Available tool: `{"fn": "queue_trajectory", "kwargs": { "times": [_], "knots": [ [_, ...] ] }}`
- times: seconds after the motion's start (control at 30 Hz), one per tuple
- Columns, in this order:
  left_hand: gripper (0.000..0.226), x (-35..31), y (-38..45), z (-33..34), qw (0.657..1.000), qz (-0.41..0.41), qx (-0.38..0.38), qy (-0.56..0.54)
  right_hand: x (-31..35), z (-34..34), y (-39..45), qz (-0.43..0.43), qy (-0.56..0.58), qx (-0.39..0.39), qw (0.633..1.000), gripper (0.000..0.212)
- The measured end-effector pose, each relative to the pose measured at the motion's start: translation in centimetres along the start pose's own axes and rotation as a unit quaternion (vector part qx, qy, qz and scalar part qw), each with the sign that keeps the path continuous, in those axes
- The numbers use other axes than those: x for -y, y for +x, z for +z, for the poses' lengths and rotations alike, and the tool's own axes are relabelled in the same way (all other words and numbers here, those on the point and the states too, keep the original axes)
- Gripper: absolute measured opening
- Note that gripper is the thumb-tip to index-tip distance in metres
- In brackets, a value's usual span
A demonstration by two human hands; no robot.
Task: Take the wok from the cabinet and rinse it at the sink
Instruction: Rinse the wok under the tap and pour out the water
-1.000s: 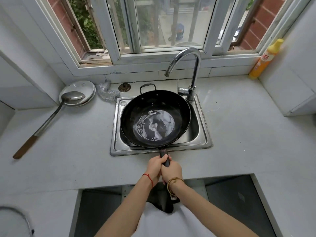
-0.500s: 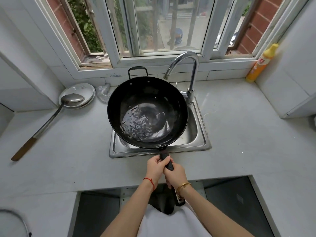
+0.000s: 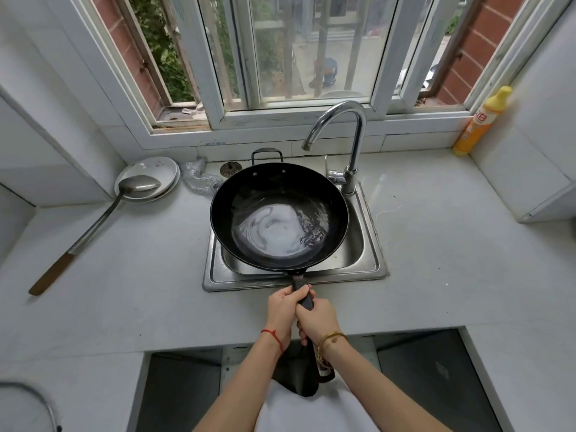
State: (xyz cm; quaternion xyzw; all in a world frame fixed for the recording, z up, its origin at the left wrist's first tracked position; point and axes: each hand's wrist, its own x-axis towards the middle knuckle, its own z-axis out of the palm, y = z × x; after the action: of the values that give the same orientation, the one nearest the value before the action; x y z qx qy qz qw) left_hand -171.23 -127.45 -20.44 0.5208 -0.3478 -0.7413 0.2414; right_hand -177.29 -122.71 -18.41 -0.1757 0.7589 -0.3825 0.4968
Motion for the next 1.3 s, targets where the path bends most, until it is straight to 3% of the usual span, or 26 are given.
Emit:
{"fn": "queue_trajectory", "kwargs": {
  "times": [0.2, 0.43, 0.83, 0.97, 1.13, 1.3],
  "knots": [
    [0.011, 0.5, 0.3, 0.5, 0.993, -0.036, 0.050, -0.099, -0.3, -0.9, -0.6, -0.058, -0.115, -0.043, 0.991, 0.016],
    [0.010, 0.7, 0.9, 0.4, 0.995, -0.025, 0.054, -0.074, -0.7, -1.4, 0.1, -0.072, -0.129, -0.025, 0.989, 0.018],
    [0.022, -0.8, 0.4, -0.5, 0.991, -0.064, 0.073, -0.097, -0.3, -0.4, 0.5, 0.046, 0.090, 0.111, 0.989, 0.028],
    [0.022, -1.8, -0.2, -0.7, 0.995, -0.053, 0.082, -0.027, 0.5, -0.1, 0.3, 0.074, 0.140, 0.158, 0.975, 0.032],
    [0.028, -3.4, -1.3, -0.6, 1.000, -0.016, 0.020, 0.017, 1.7, 0.3, 0.3, 0.088, 0.182, 0.200, 0.959, 0.046],
    [0.023, -4.8, -2.1, -0.6, 0.998, 0.043, -0.049, 0.024, 2.7, 1.3, 0.1, 0.125, 0.247, 0.276, 0.920, 0.064]
  ]
}}
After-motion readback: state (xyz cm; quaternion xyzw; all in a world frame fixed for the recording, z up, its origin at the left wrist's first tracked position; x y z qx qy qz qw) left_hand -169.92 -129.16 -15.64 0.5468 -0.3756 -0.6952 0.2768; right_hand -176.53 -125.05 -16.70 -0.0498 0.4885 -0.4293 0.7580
